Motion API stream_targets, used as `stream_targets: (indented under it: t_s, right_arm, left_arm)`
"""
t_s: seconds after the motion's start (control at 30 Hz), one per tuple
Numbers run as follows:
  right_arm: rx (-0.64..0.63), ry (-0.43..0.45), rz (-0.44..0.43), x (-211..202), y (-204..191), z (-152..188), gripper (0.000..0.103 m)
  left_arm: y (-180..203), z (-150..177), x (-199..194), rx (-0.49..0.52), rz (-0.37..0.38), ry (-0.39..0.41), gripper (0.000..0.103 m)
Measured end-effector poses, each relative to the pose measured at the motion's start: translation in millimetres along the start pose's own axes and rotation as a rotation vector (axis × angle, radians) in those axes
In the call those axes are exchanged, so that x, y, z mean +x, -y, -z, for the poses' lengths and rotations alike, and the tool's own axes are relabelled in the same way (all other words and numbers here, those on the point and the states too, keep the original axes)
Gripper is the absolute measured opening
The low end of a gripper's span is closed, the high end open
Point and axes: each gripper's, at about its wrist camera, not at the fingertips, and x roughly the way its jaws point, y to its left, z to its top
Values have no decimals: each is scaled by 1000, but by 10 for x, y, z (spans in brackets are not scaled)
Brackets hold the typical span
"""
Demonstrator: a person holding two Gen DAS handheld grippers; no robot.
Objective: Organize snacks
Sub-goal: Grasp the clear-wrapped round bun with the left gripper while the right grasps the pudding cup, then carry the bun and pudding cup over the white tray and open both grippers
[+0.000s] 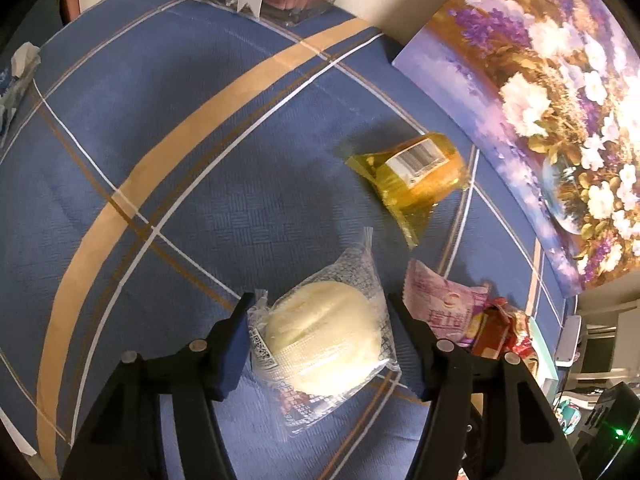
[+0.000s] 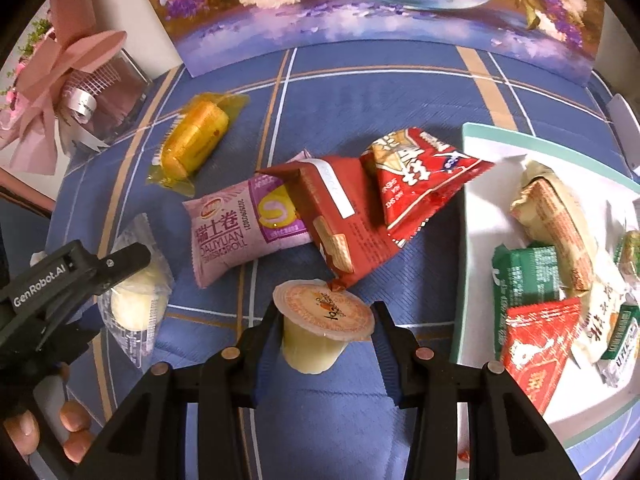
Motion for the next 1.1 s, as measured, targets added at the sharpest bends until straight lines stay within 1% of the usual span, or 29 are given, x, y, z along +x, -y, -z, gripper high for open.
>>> stream_targets:
  t_s: [0.17, 0.3, 0.6, 0.67, 0.77, 0.87, 0.97, 1.1]
  right_arm:
    - [5, 35, -9, -235, 62, 29, 45]
    - [7, 46, -11, -326, 112, 64, 44]
    - [30, 108, -38, -619, 208, 43, 44]
    - [44, 125, -33, -712, 299, 51, 44]
    - [78, 143, -18, -735, 382, -21, 44]
    - [127, 164, -8, -810, 594, -41, 44]
    - [182, 185, 12, -838, 781, -92, 44]
    - [250, 201, 39, -889, 1091, -98, 44]
  left_arm:
    - [117, 61, -194, 24, 21, 31, 65]
    - [168, 109, -310, 43, 38, 45, 65]
    - [366, 167, -469, 89, 61, 80, 65]
    - [413, 175, -489, 101, 66, 85, 65]
    - [498, 200, -521, 120, 72, 90, 65]
    - [624, 241, -536, 149, 83, 93, 65]
    - [779, 292, -542, 189, 99, 95, 65]
    - [1063, 395, -509, 266, 111, 93, 65]
